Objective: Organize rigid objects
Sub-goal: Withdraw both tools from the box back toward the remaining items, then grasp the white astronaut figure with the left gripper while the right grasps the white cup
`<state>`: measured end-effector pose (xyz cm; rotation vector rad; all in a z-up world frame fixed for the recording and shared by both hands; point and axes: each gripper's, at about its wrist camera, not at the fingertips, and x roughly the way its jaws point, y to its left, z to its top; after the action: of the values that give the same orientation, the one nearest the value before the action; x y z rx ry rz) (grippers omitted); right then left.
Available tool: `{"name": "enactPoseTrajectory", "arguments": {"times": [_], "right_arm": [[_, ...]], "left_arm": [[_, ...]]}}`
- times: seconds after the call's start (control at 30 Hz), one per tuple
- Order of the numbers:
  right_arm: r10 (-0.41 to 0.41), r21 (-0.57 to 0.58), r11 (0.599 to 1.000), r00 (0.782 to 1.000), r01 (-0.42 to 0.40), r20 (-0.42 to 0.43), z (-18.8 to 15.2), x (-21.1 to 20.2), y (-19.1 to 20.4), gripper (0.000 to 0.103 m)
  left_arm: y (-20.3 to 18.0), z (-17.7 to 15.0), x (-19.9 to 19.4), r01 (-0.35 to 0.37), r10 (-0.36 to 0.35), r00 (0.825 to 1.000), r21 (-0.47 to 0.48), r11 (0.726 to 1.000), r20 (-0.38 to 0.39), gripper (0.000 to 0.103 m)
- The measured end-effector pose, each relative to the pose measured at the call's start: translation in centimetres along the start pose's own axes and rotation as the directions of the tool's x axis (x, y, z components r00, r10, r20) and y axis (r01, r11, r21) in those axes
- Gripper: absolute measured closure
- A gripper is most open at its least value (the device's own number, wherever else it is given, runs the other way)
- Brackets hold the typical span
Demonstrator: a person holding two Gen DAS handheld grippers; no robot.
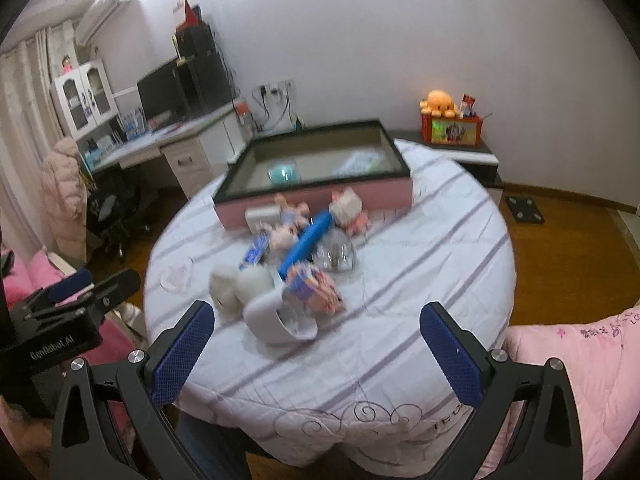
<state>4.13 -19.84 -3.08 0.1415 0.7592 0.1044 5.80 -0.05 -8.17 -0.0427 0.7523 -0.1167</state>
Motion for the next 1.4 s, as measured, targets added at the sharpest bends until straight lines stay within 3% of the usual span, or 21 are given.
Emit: {"name": "enactPoseTrajectory", "arguments": {"times": [0.27,0.53,0.73,0.87,1.03,1.13,1.2,1.23,1.4], "right_arm": [[0.0,-0.074,0.997,0.995,-0.008,-0.099,-1.8,4.5,0.8,0.0],[0.076,-0.059,0.995,0.988,-0.084,-0.135,-3.1,7.7,1.8,0.001],[0.078,-0.096,0.992,0.994,-0.086,-0.083,-3.2,9.0,2.6,0.015],[0.084,-0.103,0.99,0.993,-0.092,-0.084,-3.1,10.2,2.6,0.036],[0.102,-0.094,0.99,0.993,-0.107,-0.052,-3.1,9.9,1.9,0.038],[0.118,-0.075,0.99,0.992,-0.122,-0.048,-3.0,9.6,1.2,0.038],[0.132,-0.06,0.989,0.99,-0.135,-0.052,-3.0,9.5,0.8,0.038],[0.142,-0.049,0.988,0.988,-0.145,-0.055,-3.0,9.5,0.5,0.038],[0.19,-0.011,0.981,0.98,-0.191,-0.065,-3.2,9.1,-0.2,0.038]], "left_arm": [[-0.6,-0.6,4.3,0.008,-0.007,0.997,0.02,1.0,-0.075,0.0],[-1.5,-0.4,7.4,0.071,-0.066,0.99,0.035,0.997,-0.128,0.0],[-2.8,0.0,9.8,0.104,-0.093,0.98,0.056,0.993,-0.176,0.0],[-3.6,0.1,11.3,0.109,-0.095,0.977,0.06,0.992,-0.191,0.0],[-3.4,0.1,12.6,0.161,-0.157,0.968,0.006,0.987,-0.197,0.001],[-3.8,-0.2,13.1,0.21,-0.207,0.955,-0.01,0.978,-0.211,0.018],[-4.5,-0.3,13.1,0.189,-0.178,0.961,0.033,0.981,-0.213,0.04],[-4.7,-0.4,13.1,0.188,-0.175,0.961,0.042,0.981,-0.216,0.045],[-3.8,-0.3,12.8,0.215,-0.21,0.954,0.0,0.977,-0.214,0.046]]}}
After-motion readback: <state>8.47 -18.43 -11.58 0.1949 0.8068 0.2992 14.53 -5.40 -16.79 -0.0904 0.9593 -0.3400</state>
